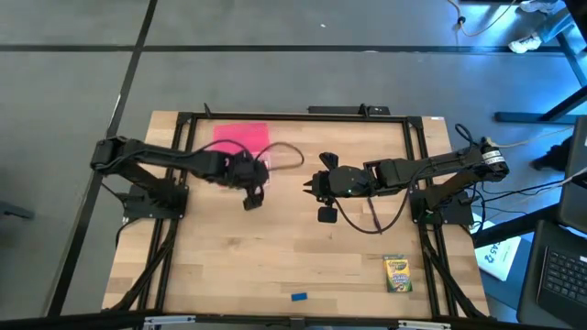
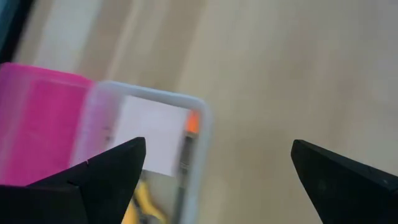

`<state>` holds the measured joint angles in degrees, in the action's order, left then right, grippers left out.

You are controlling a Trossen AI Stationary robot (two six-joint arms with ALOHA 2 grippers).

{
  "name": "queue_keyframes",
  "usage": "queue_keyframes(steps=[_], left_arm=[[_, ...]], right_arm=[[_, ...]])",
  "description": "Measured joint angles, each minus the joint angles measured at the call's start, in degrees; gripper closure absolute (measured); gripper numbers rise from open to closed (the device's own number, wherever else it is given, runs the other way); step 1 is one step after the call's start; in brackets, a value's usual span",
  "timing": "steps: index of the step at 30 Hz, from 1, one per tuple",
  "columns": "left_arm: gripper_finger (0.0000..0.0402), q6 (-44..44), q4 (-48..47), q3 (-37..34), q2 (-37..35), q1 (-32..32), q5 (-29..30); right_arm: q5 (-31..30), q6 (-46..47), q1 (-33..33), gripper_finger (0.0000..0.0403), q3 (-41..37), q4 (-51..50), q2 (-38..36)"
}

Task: Pack school essentials
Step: Put the purple pen into the pink supply box

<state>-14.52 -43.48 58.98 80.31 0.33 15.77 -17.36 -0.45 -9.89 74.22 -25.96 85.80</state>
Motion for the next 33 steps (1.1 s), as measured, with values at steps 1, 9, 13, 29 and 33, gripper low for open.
queue_keyframes(steps=[1, 9, 13, 29, 33], left_arm=[[0.0004, -1.26, -0.15, 0.0, -0.17, -1.73, 0.0], [0.0004, -11.74, -0.28, 0.0, -0.79, -13.65, 1.47], [0.0004, -15.53, -0.29, 0.0, -0.79, -18.4, 7.1], [0.0005, -21.45, -0.57, 0.0, -0.79, -24.56, 13.18], [0.0005, -21.45, -0.55, 0.0, -0.79, -24.47, 13.71]], right_arm=[[0.0, 0.0, 0.01, 0.0331, 0.0, -0.01, 0.0], [0.01, 0.0, 0.02, 0.0331, 0.0, 0.01, 0.0], [1.06, 2.13, 0.0, 0.0331, 0.0, 0.5, 0.0], [8.58, 33.75, -0.02, 0.0331, 0.0, -17.95, 0.0], [8.36, 44.61, -0.31, 0.0331, 0.0, -28.77, 0.0]])
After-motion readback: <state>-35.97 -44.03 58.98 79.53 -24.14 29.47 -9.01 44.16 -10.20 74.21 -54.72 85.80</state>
